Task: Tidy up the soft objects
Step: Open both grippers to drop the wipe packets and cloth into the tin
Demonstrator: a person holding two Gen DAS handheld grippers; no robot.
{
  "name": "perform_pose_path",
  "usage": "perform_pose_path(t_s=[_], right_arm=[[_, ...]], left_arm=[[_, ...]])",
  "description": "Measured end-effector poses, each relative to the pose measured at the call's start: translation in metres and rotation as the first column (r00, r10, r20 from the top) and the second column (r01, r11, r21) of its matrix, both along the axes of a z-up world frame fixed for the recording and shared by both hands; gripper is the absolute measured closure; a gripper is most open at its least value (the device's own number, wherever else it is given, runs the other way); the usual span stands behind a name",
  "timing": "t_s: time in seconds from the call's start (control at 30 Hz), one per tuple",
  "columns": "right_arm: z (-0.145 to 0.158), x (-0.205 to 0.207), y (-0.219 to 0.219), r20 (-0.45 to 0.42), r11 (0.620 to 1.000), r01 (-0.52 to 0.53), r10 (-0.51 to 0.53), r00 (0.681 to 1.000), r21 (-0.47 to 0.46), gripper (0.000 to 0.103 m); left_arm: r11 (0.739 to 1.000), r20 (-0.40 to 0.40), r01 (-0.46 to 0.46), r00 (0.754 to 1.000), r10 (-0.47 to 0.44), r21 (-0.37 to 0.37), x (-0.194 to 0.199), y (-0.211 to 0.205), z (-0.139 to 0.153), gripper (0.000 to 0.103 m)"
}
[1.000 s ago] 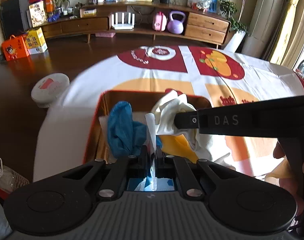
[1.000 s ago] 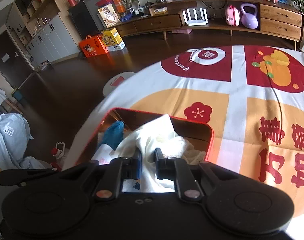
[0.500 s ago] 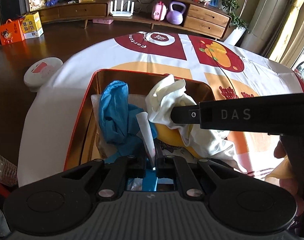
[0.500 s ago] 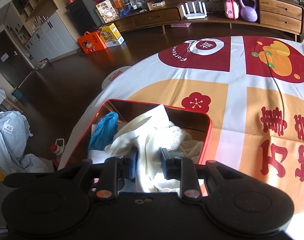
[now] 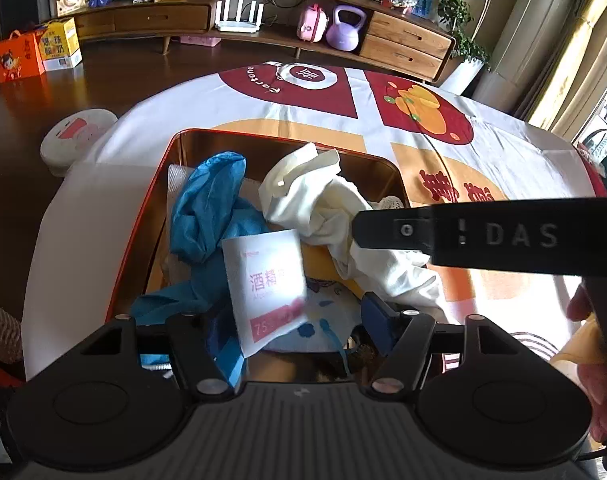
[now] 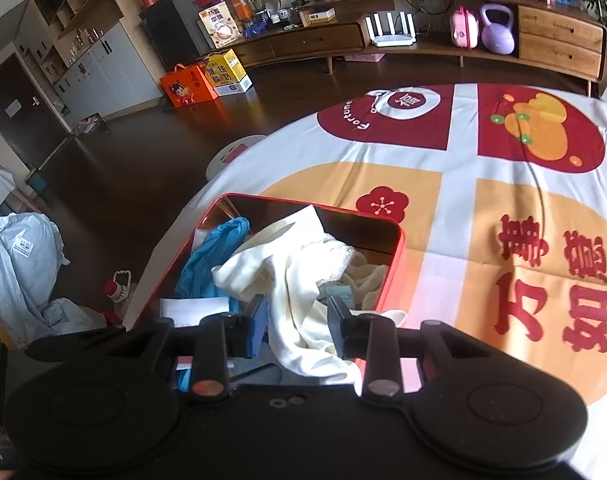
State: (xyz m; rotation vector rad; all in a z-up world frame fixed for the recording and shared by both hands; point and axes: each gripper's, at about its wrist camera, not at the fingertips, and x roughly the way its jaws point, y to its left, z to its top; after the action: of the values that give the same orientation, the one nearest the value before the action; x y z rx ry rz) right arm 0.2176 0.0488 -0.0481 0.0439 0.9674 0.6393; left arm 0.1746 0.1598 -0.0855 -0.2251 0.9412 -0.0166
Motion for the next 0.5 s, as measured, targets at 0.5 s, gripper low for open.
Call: perform_pose_path(t_s=[0.5], right_arm=[[0.038, -0.035, -0.023, 0.112, 0.997, -0.072, 0.069, 0.991, 0.023, 0.057]], left_arm=[[0.999, 0.08, -0.052, 0.995, 0.051, 0.013, -0.029, 0.002, 0.027, 0.032]])
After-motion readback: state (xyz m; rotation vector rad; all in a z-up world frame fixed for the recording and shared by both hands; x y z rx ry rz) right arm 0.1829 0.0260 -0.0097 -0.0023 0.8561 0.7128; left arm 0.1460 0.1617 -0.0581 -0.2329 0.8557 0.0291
